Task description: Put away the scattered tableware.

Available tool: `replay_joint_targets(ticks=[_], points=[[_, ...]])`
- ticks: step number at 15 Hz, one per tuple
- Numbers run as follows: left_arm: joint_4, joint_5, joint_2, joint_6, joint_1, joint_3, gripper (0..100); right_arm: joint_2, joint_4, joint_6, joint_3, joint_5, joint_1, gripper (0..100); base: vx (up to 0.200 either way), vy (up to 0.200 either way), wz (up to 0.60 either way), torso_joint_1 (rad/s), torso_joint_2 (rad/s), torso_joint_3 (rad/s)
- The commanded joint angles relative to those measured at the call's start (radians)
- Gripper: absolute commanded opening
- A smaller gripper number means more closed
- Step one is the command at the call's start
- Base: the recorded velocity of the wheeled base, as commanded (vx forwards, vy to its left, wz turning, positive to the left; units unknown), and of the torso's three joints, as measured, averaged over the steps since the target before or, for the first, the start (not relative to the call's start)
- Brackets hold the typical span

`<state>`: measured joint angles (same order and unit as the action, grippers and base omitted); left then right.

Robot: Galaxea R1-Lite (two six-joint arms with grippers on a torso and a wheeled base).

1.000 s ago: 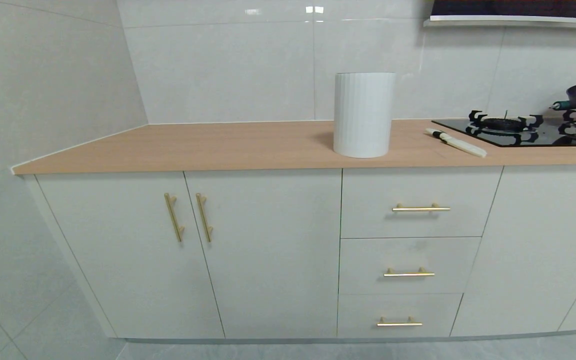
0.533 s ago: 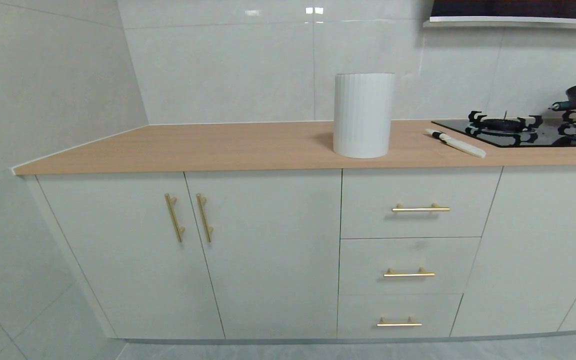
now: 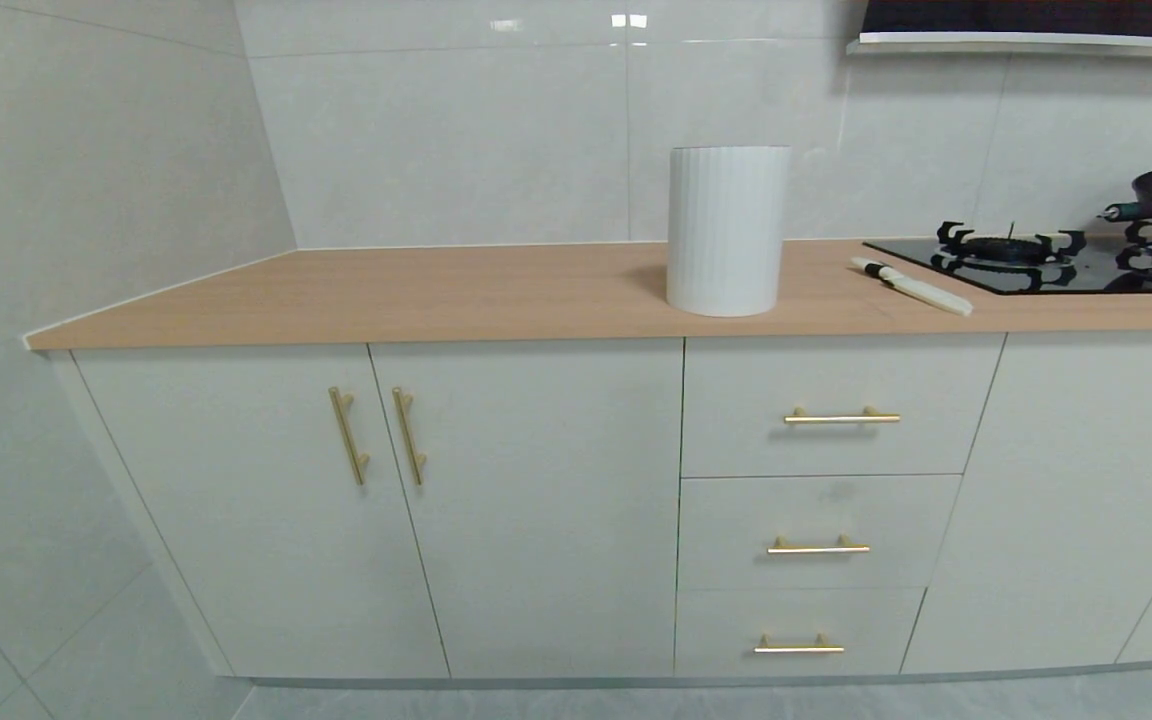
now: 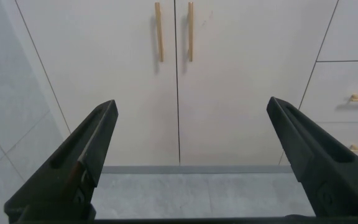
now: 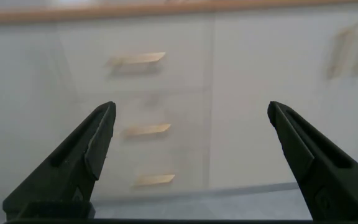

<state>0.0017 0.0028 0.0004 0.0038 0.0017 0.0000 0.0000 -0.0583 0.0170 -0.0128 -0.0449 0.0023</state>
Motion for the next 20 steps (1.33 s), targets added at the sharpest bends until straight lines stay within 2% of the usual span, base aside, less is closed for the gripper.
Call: replay_joint_targets(ticks=[1, 4, 7, 8, 9, 10, 11, 19, 20], points=[[0.000, 0.000, 0.000, 0.001, 0.001, 0.000, 100, 0.002, 0.000, -0.003, 0.013, 0.007, -0.001, 100, 0.000, 0.000, 0.00, 0.000, 0.00, 0.000], [0.000, 0.000, 0.000, 0.001, 0.001, 0.000, 100, 0.002, 0.002, -0.032, 0.013, 0.013, 0.001, 100, 0.000, 0.000, 0.00, 0.000, 0.00, 0.000], [0.000, 0.000, 0.000, 0.001, 0.001, 0.000, 100, 0.002, 0.006, -0.071, 0.013, 0.138, -0.001, 100, 0.000, 0.000, 0.00, 0.000, 0.00, 0.000], [0.000, 0.000, 0.000, 0.001, 0.000, 0.000, 100, 0.002, 0.009, -0.114, 0.013, 0.123, -0.001, 100, 0.000, 0.000, 0.00, 0.000, 0.00, 0.000], [0.000, 0.000, 0.000, 0.001, 0.000, 0.000, 100, 0.002, 0.057, -0.123, 0.011, 0.062, -0.002, 100, 0.000, 0.000, 0.00, 0.000, 0.00, 0.000], [0.000, 0.000, 0.000, 0.001, 0.000, 0.000, 100, 0.000, 0.068, -0.091, 0.010, 0.003, -0.002, 100, 0.000, 0.000, 0.00, 0.000, 0.00, 0.000], [0.000, 0.000, 0.000, 0.001, 0.000, 0.000, 100, 0.002, 0.054, 0.001, 0.013, -0.012, -0.002, 100, 0.000, 0.000, 0.00, 0.000, 0.00, 0.000], [0.000, 0.000, 0.000, 0.002, 0.000, 0.000, 100, 0.002, 0.054, -0.012, 0.013, -0.012, -0.002, 100, 0.000, 0.000, 0.00, 0.000, 0.00, 0.000], [0.000, 0.000, 0.000, 0.001, 0.000, 0.000, 100, 0.002, 0.055, -0.014, 0.013, -0.010, -0.002, 100, 0.200, 0.000, 0.00, 0.002, 0.00, 0.002]])
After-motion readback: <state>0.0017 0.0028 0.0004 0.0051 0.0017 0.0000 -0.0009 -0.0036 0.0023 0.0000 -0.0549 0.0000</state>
